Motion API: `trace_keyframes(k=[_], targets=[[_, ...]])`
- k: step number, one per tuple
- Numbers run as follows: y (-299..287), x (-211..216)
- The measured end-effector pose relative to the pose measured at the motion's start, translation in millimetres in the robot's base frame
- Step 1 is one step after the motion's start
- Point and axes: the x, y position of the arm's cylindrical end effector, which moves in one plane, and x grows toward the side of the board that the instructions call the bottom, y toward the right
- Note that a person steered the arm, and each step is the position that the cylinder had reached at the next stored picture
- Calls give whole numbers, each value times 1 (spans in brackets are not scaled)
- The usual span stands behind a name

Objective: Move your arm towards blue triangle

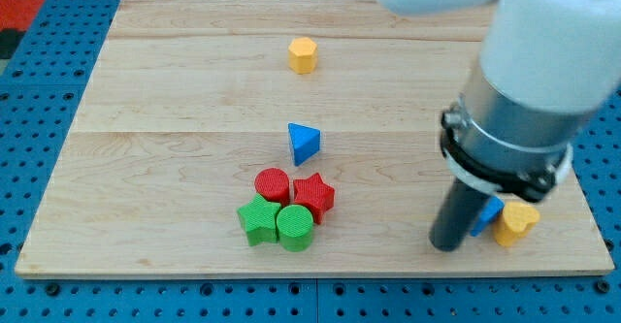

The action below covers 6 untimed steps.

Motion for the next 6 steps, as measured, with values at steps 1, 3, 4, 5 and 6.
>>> trace_keyframes(k=[1,3,4,5,6], targets=[[-14,-37],[-64,-120],[-99,-150],[-147,-164],[-184,-139]])
